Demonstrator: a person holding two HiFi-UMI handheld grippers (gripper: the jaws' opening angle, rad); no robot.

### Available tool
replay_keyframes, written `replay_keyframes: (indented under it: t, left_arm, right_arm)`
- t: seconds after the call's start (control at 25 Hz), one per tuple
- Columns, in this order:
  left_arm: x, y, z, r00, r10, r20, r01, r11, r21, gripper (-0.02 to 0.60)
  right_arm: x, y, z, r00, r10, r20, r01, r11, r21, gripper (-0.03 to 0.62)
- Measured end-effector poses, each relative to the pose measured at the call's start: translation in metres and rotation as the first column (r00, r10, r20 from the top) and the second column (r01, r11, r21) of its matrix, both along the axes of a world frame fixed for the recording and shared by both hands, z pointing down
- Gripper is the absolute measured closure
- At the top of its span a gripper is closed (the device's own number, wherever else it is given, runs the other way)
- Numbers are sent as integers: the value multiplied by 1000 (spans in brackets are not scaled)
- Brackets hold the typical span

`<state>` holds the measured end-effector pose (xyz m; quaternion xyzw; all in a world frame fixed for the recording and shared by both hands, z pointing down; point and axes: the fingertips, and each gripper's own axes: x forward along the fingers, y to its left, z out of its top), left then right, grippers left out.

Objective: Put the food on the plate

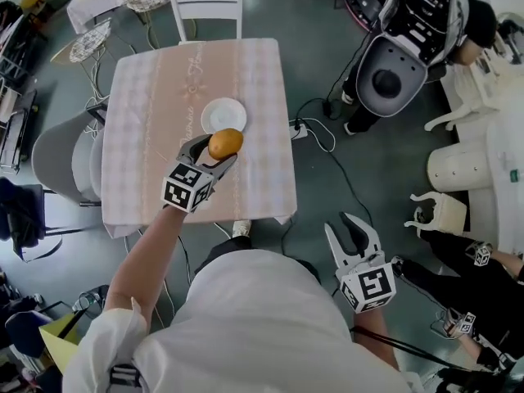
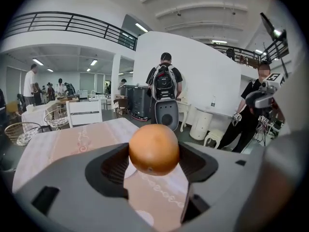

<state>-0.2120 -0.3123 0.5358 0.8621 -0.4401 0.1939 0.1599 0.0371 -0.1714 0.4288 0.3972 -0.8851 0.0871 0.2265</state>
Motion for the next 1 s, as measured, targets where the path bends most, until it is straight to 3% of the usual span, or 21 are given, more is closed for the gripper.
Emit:
replay_keyframes:
  t: [0.48, 1.0]
  left_arm:
    - [-38, -96, 94, 996, 37, 79, -29, 995, -98, 252]
    - [-45, -123, 140, 985, 85, 151, -64, 988, -139, 250]
  right_arm:
    - [-7, -15, 4, 981, 183, -65, -186, 981, -48, 467]
    - [-17, -25, 8, 969, 219, -113, -228, 971, -75, 467]
